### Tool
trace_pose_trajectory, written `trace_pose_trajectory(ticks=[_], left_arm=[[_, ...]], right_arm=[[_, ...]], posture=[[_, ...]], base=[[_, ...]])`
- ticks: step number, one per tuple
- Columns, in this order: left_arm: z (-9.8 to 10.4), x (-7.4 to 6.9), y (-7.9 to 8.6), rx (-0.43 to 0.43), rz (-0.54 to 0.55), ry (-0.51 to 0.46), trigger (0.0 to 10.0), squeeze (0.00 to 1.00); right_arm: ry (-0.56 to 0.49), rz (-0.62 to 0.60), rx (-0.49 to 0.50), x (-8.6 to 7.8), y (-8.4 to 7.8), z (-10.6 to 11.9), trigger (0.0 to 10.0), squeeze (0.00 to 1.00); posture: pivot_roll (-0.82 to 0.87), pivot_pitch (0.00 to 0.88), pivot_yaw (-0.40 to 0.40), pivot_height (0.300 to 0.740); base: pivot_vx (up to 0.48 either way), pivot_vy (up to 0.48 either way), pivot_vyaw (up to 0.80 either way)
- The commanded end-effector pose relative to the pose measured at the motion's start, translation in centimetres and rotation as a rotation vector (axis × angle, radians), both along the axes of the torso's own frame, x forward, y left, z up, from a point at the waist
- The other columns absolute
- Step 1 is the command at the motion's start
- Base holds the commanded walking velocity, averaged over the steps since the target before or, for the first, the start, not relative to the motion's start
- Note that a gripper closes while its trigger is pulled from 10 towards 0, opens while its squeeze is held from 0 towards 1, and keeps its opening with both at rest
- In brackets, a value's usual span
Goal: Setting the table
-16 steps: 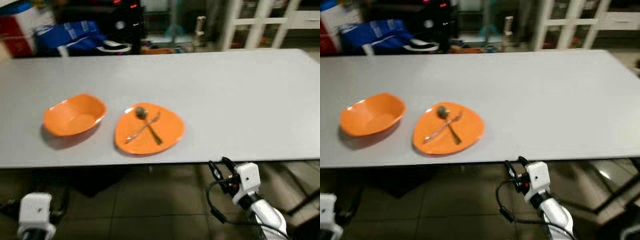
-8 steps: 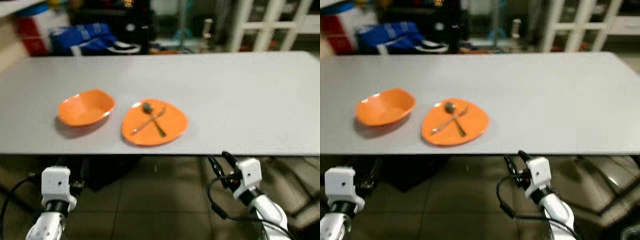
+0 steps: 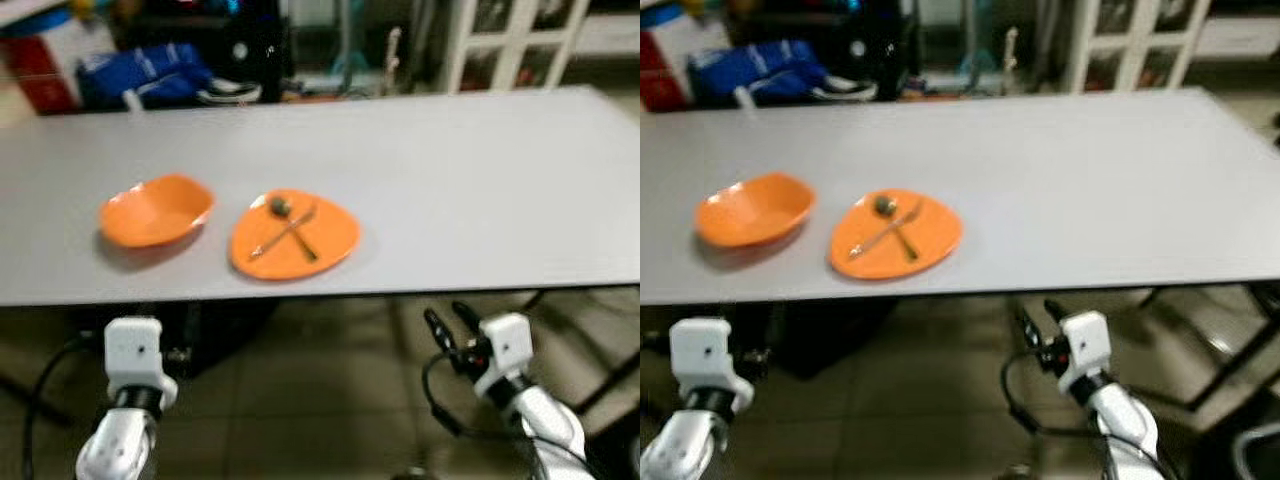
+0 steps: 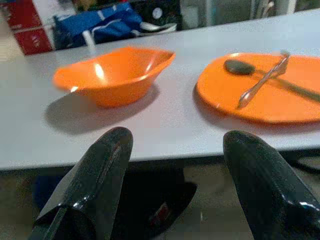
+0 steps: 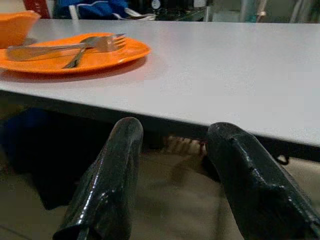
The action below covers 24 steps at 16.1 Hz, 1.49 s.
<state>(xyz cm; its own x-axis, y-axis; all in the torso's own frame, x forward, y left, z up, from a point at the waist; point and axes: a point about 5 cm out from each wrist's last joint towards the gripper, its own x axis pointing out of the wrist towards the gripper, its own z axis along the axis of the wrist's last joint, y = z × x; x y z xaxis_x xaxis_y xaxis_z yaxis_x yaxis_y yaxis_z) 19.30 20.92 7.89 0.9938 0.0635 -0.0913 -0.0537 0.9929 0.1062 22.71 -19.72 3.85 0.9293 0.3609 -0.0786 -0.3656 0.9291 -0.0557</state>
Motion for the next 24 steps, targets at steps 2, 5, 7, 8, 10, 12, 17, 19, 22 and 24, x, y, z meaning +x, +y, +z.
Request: trace_pose_trajectory(ticks=[2, 5, 7, 8, 10, 12, 17, 19, 22, 24], left_arm=[[0.5, 0.4, 0.2, 0.002, 0.022, 0.000, 10.0, 0.00], [0.8, 0.7, 0.0, -0.006, 0.017, 0.003, 10.0, 0.00], [0.7, 0.8, 0.3, -0.018, 0.023, 0.014, 10.0, 0.00], [0.6, 0.9, 0.6, -0.027, 0.029, 0.026, 10.0, 0.00], [0.6, 1.1, 0.8, -0.023, 0.035, 0.031, 10.0, 0.00], [0.8, 1.2, 0.8, -0.025, 0.031, 0.035, 10.0, 0.00], [0.8, 1.6, 0.8, -0.071, 0.048, 0.039, 10.0, 0.00], [0.9, 1.7, 0.8, -0.077, 0.043, 0.042, 10.0, 0.00], [0.9, 1.9, 0.9, -0.074, 0.045, 0.045, 10.0, 0.00], [1.0, 2.0, 0.9, -0.078, 0.042, 0.048, 10.0, 0.00]], right_arm=[[0.023, 0.013, 0.028, -0.1, 0.5, -0.4, 10.0, 0.00], [0.024, 0.017, 0.026, 0.0, 0.5, -0.4, 10.0, 0.00], [0.025, 0.015, 0.029, 0.0, 0.3, -0.3, 10.0, 0.00], [0.028, 0.016, 0.029, -0.1, 0.3, -0.4, 10.0, 0.00], [0.030, 0.016, 0.031, -0.1, 0.1, -0.4, 10.0, 0.00], [0.036, 0.018, 0.034, -0.1, 0.1, -0.4, 10.0, 0.00], [0.048, 0.017, 0.035, -0.1, -0.1, -0.4, 10.0, 0.00], [0.050, 0.015, 0.036, 0.0, -0.1, -0.4, 10.0, 0.00], [0.054, 0.014, 0.037, 0.0, 0.0, -0.4, 10.0, 0.00], [0.056, 0.015, 0.041, 0.1, 0.1, -0.4, 10.0, 0.00]], posture=[[-0.13, 0.018, 0.066, 0.740], [-0.12, 0.019, 0.066, 0.740], [-0.12, 0.024, 0.065, 0.740], [-0.12, 0.027, 0.065, 0.740], [-0.11, 0.032, 0.065, 0.740], [-0.11, 0.038, 0.064, 0.740], [-0.12, 0.043, 0.059, 0.740], [-0.12, 0.045, 0.060, 0.740], [-0.12, 0.046, 0.061, 0.740], [-0.11, 0.039, 0.061, 0.740]], base=[[-0.249, 0.412, 0.00], [-0.245, 0.415, 0.00], [0.000, 0.429, 0.00], [0.000, 0.435, 0.00], [0.000, 0.442, 0.00], [0.000, 0.458, 0.00], [0.000, 0.469, 0.00], [0.000, 0.476, 0.00], [0.000, 0.479, 0.00], [0.000, 0.480, 0.00]])
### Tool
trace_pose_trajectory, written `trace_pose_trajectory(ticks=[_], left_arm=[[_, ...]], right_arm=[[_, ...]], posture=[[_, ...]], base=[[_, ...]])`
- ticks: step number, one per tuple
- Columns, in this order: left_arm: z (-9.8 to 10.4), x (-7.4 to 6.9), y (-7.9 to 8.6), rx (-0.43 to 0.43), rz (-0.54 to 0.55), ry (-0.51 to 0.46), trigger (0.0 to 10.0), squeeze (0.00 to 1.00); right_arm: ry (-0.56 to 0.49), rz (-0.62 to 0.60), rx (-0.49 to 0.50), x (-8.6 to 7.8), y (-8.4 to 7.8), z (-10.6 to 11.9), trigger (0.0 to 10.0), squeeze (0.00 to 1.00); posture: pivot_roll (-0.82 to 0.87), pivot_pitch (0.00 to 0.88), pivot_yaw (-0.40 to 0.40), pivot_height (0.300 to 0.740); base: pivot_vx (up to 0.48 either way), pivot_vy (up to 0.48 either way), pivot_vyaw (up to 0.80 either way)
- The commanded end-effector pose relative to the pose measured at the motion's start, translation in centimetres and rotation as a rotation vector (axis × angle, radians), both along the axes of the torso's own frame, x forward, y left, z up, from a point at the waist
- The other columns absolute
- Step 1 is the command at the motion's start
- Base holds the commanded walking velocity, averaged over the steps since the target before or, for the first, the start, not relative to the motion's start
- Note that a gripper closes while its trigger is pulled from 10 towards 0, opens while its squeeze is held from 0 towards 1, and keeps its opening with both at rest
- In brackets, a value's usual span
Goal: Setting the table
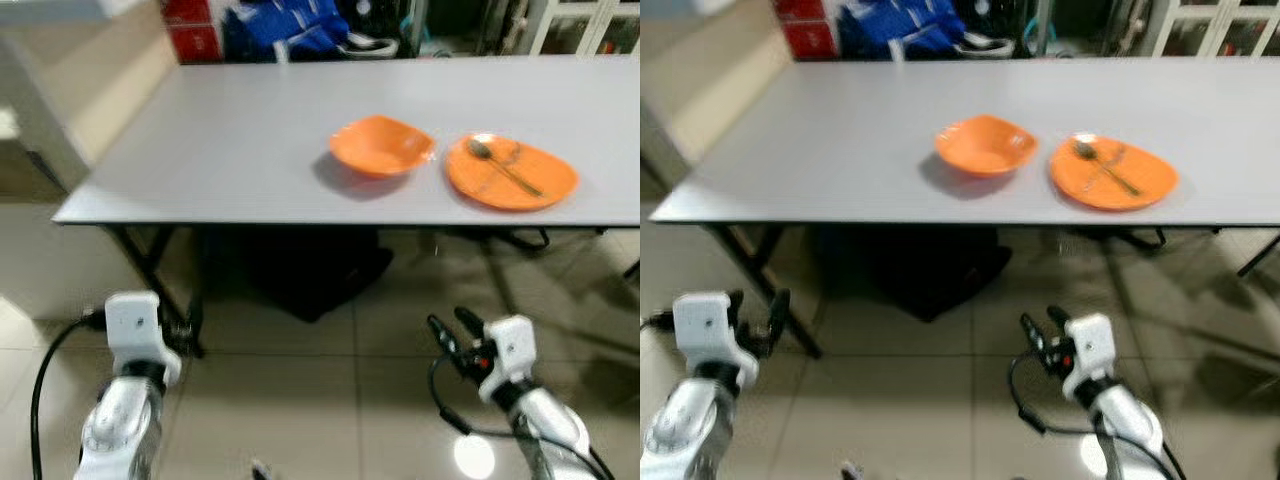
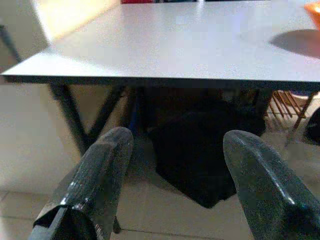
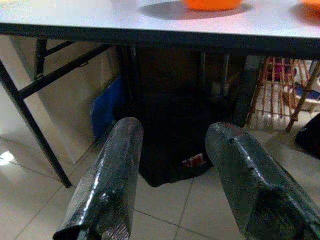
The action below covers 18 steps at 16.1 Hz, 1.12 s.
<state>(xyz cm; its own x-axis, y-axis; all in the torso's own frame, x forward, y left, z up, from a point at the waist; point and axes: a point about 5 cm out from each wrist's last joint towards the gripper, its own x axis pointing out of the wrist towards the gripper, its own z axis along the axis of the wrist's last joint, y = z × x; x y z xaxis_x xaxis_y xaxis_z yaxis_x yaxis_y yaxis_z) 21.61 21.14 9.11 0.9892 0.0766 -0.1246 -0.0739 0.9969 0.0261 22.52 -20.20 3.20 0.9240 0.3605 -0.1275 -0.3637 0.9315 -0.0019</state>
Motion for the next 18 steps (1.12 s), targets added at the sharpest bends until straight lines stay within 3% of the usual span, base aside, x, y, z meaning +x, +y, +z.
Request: trace_pose_trajectory(ticks=[1, 8, 10, 13, 16, 18], left_arm=[[-0.2, -0.3, 0.6, 0.009, 0.014, 0.022, 10.0, 0.00], [0.3, 0.8, 1.0, 0.018, -0.004, 0.006, 10.0, 0.00], [0.3, 0.9, 0.7, 0.010, -0.012, 0.003, 10.0, 0.00], [0.2, 0.8, 0.4, -0.032, -0.022, -0.004, 10.0, 0.00], [-0.2, -0.2, 0.7, -0.076, 0.022, -0.007, 10.0, 0.00], [-1.1, -1.8, 1.9, -0.151, 0.138, 0.031, 10.0, 0.00]], right_arm=[[-0.010, 0.019, 0.010, 0.3, 0.7, 0.2, 10.0, 0.00], [0.006, -0.071, 0.156, -0.1, 0.9, -0.4, 10.0, 0.00], [-0.016, -0.055, 0.170, 3.1, 2.7, 1.6, 10.0, 0.00], [-0.031, -0.077, 0.219, 3.3, 3.4, 2.7, 10.0, 0.00], [-0.022, -0.126, 0.302, 3.9, 3.5, 3.2, 10.0, 0.00], [-0.022, -0.148, 0.325, 3.8, 3.4, 3.6, 10.0, 0.00]], posture=[[-0.11, 0.039, 0.061, 0.740], [-0.12, 0.023, 0.067, 0.740], [-0.12, 0.025, 0.062, 0.740], [-0.12, 0.028, 0.061, 0.740], [-0.12, 0.028, 0.064, 0.740], [-0.12, 0.029, 0.071, 0.740]], base=[[0.000, 0.480, 0.00], [0.000, 0.480, 0.00], [0.000, 0.480, 0.00], [0.000, 0.480, 0.00], [0.000, 0.480, 0.00], [0.000, 0.480, 0.00]])
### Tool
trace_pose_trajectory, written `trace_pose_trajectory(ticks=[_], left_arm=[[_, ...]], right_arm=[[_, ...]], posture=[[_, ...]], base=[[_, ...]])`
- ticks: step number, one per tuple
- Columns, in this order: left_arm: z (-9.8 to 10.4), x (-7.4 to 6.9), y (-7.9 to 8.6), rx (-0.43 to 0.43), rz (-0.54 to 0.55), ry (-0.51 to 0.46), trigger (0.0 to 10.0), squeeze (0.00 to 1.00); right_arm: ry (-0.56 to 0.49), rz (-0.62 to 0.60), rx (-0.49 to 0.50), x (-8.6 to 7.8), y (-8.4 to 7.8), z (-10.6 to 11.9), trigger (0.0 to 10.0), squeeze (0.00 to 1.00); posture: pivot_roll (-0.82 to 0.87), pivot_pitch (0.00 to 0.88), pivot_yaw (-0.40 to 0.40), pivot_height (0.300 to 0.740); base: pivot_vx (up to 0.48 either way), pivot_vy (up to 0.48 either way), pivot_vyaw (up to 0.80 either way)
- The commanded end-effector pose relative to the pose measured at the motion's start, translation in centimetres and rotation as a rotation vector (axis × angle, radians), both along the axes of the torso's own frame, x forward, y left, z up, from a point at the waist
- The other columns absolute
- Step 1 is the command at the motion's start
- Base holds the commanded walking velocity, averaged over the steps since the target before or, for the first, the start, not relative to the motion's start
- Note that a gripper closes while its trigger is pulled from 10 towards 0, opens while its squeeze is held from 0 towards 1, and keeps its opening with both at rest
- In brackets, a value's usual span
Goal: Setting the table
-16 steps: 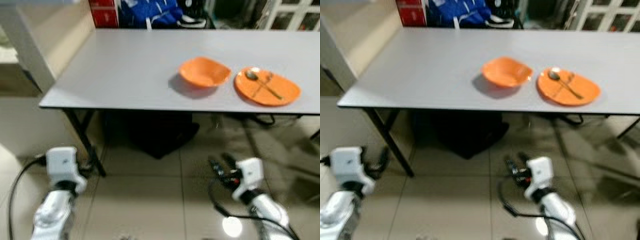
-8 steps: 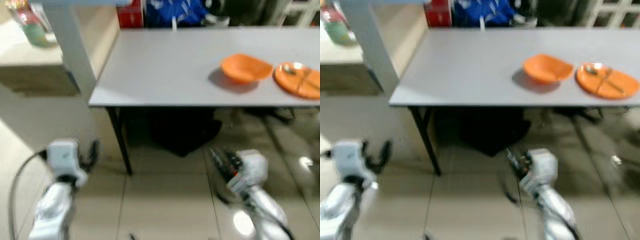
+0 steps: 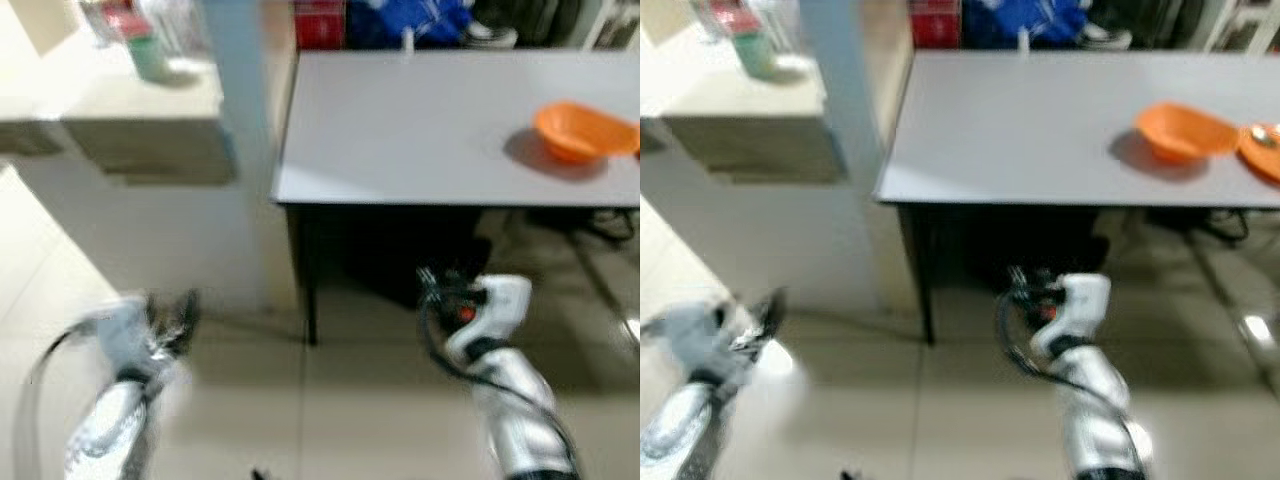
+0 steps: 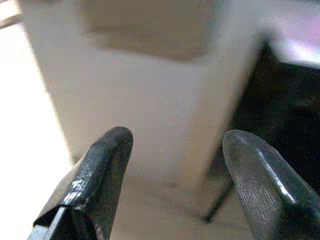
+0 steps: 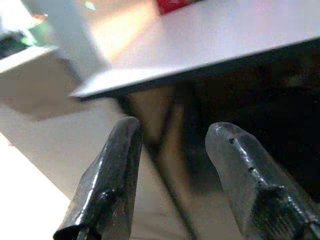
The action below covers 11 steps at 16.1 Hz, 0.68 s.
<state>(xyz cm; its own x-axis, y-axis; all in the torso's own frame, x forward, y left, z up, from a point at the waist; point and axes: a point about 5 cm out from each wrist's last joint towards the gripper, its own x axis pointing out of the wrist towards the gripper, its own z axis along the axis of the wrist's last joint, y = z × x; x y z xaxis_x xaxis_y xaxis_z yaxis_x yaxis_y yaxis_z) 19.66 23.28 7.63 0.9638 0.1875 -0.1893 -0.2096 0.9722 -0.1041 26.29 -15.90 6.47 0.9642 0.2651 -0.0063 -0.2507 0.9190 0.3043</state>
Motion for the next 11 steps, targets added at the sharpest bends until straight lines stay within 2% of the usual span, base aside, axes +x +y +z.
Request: trace_pose_trajectory(ticks=[1, 4, 5, 8, 9, 11], left_arm=[[0.3, 0.1, -0.1, -0.016, 0.011, -0.012, 10.0, 0.00], [0.7, 1.1, 0.2, 0.037, -0.008, -0.007, 10.0, 0.00], [0.9, 1.5, 0.2, 0.078, -0.030, -0.006, 10.0, 0.00], [0.9, 1.6, 0.2, 0.093, -0.051, 0.003, 10.0, 0.00], [1.2, 1.8, 0.1, 0.169, -0.063, -0.002, 10.0, 0.00], [2.0, 1.9, -0.2, 0.193, -0.076, -0.041, 10.0, 0.00]], right_arm=[[-0.001, -0.023, -0.009, 0.0, -0.8, 0.3, 10.0, 0.00], [0.006, 0.003, -0.005, 0.0, 0.2, 0.4, 10.0, 0.00], [0.005, 0.012, -0.008, 0.1, 0.3, 0.4, 10.0, 0.00], [0.012, 0.010, -0.013, 0.1, 0.2, 0.4, 10.0, 0.00], [0.014, 0.016, -0.019, 0.1, 0.4, 0.3, 10.0, 0.00], [-0.012, 0.007, -0.071, 0.5, 0.5, 0.7, 10.0, 0.00]], posture=[[-0.12, 0.029, 0.071, 0.740], [-0.11, 0.029, 0.069, 0.740], [-0.11, 0.027, 0.068, 0.740], [-0.11, 0.023, 0.068, 0.740], [-0.10, 0.020, 0.068, 0.740], [-0.10, 0.015, 0.066, 0.740]], base=[[0.000, 0.480, 0.00], [0.000, 0.480, 0.00], [0.000, 0.480, 0.00], [0.000, 0.480, 0.00], [0.000, 0.334, 0.00], [0.000, 0.000, 0.00]])
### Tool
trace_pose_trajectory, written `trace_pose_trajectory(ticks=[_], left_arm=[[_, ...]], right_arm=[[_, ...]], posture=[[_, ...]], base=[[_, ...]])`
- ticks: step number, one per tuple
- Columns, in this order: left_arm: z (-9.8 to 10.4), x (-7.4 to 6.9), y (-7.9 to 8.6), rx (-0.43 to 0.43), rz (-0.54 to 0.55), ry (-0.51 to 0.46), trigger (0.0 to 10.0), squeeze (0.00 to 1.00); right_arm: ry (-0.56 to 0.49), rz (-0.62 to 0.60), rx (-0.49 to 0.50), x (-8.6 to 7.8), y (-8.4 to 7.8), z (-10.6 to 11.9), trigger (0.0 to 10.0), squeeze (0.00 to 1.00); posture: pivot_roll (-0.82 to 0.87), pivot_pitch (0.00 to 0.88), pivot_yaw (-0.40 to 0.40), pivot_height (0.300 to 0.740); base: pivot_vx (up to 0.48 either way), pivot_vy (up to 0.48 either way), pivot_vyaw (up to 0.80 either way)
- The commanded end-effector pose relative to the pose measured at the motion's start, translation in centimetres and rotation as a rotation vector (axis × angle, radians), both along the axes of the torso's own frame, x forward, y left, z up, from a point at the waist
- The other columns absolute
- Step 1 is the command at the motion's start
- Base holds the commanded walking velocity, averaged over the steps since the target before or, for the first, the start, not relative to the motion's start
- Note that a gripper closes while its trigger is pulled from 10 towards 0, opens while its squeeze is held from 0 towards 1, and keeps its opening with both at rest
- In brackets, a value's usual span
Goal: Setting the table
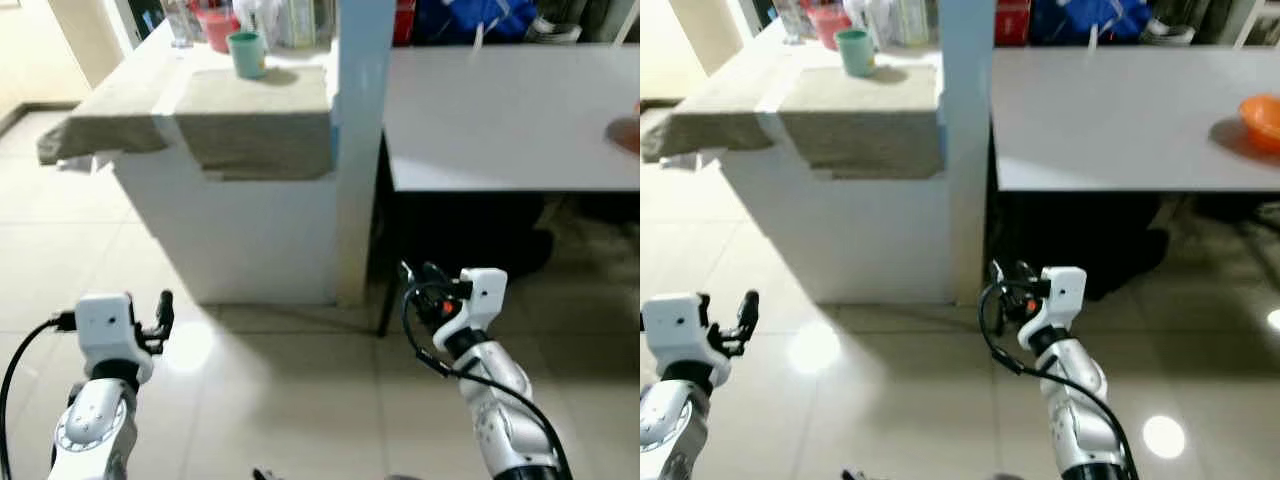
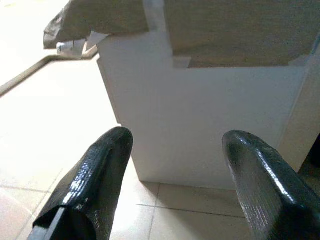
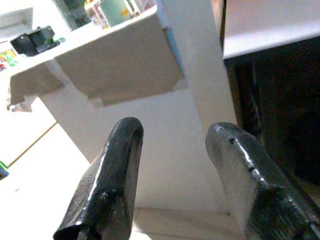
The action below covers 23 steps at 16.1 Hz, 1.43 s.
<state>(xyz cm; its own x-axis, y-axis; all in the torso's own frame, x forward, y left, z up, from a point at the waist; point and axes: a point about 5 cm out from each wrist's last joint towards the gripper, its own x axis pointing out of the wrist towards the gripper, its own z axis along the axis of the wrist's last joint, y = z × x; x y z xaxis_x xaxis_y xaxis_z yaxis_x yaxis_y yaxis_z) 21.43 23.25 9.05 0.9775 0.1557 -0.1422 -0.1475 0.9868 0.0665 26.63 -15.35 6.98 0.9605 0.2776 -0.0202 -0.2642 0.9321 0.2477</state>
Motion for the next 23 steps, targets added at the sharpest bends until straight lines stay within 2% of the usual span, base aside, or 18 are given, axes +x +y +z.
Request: trace_pose_trajectory(ticks=[1, 2, 3, 4, 8, 9, 10, 11, 15, 16, 20, 23], left_arm=[[0.6, 0.1, -0.3, 0.008, -0.018, -0.025, 10.0, 0.00], [0.5, 0.1, -0.1, 0.013, -0.008, -0.022, 10.0, 0.00], [0.4, 0.1, -0.1, 0.010, 0.000, -0.020, 10.0, 0.00], [0.4, 0.1, -0.1, 0.008, 0.001, -0.021, 10.0, 0.00], [0.5, 0.4, -0.6, 0.024, -0.019, -0.028, 10.0, 0.00], [0.6, 0.6, -0.7, 0.025, -0.025, -0.032, 10.0, 0.00], [0.6, 0.7, -0.9, 0.027, -0.033, -0.036, 10.0, 0.00], [0.6, 0.8, -1.0, 0.021, -0.039, -0.035, 10.0, 0.00], [0.6, 1.0, -1.2, 0.015, -0.039, -0.037, 10.0, 0.00], [0.6, 0.9, -1.2, 0.022, -0.036, -0.037, 10.0, 0.00], [1.0, 1.0, -1.2, 0.064, -0.053, -0.054, 10.0, 0.00], [0.8, 0.8, -1.0, 0.041, -0.038, -0.044, 10.0, 0.00]], right_arm=[[-0.030, -0.034, -0.079, 0.5, -0.1, 0.5, 10.0, 0.00], [-0.016, -0.040, -0.131, 0.8, 0.2, 0.5, 10.0, 0.00], [-0.002, -0.039, -0.142, 0.9, 0.5, 0.4, 10.0, 0.00], [0.011, -0.036, -0.130, 1.0, 0.7, 0.3, 10.0, 1.00], [-0.010, -0.002, -0.164, 1.0, 0.7, 0.4, 10.0, 1.00], [-0.029, -0.025, -0.220, 1.1, 0.6, 0.6, 10.0, 1.00], [-0.021, -0.056, -0.256, 1.4, 0.5, 0.5, 10.0, 0.89], [-0.005, -0.047, -0.241, 1.5, 0.6, 0.4, 10.0, 0.00], [-0.002, -0.041, -0.251, 1.7, 0.3, 0.4, 10.0, 0.00], [0.006, -0.040, -0.247, 1.7, 0.3, 0.2, 10.0, 1.00], [-0.048, -0.009, -0.246, 1.8, 1.3, 0.8, 10.0, 1.00], [-0.062, -0.018, -0.241, 2.0, 1.2, 1.0, 10.0, 1.00]], posture=[[-0.10, 0.014, 0.066, 0.740], [-0.10, 0.013, 0.066, 0.740], [-0.09, 0.012, 0.064, 0.740], [-0.09, 0.012, 0.065, 0.740], [-0.10, 0.009, 0.056, 0.740], [-0.10, 0.009, 0.055, 0.740], [-0.11, 0.009, 0.054, 0.740], [-0.11, 0.008, 0.052, 0.740], [-0.10, 0.010, 0.047, 0.740], [-0.09, 0.009, 0.046, 0.740], [-0.09, 0.005, 0.051, 0.740], [-0.08, 0.004, 0.054, 0.740]], base=[[0.000, 0.000, 0.00], [0.000, 0.000, 0.00], [0.000, 0.000, 0.00], [0.000, 0.000, 0.00], [0.000, 0.000, 0.00], [0.000, 0.000, 0.00], [0.000, 0.000, 0.00], [0.000, 0.000, 0.00], [0.000, 0.000, 0.00], [0.000, 0.000, 0.00], [0.000, 0.000, 0.00], [0.000, 0.000, 0.00]])
